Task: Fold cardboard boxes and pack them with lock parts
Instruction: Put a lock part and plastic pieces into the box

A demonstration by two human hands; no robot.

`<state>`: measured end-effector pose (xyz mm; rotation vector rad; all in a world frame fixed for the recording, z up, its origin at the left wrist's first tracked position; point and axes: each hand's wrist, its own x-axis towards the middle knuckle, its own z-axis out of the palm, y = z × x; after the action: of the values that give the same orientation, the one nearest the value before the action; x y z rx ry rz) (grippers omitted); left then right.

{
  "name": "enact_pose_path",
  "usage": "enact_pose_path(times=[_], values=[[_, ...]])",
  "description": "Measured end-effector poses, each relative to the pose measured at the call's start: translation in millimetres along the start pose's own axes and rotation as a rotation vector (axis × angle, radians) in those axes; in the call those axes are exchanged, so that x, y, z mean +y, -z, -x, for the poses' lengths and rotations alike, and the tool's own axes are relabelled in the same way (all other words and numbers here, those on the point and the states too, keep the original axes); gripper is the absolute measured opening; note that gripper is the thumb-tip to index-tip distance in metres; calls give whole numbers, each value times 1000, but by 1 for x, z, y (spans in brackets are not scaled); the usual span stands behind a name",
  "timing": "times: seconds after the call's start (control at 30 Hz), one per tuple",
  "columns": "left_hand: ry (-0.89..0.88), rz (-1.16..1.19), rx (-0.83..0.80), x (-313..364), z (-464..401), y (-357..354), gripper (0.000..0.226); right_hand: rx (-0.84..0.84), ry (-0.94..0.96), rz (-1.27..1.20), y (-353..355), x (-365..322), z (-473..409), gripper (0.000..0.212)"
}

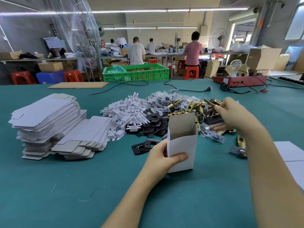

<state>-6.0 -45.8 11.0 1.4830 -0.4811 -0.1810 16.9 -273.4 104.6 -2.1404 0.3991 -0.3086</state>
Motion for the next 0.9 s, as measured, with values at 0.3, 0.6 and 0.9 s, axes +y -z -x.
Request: enact_pose_path(times=[0.3,0.6,0.9], values=[[1,-3,7,1,0,-2,34,173,4,120,6,11,-4,16],[1,2,12,0,-1,-2,35,280,46,62,11,2,3,10],[2,2,3,0,-1,-1,34,279,123,-76,20,-18,17,10]])
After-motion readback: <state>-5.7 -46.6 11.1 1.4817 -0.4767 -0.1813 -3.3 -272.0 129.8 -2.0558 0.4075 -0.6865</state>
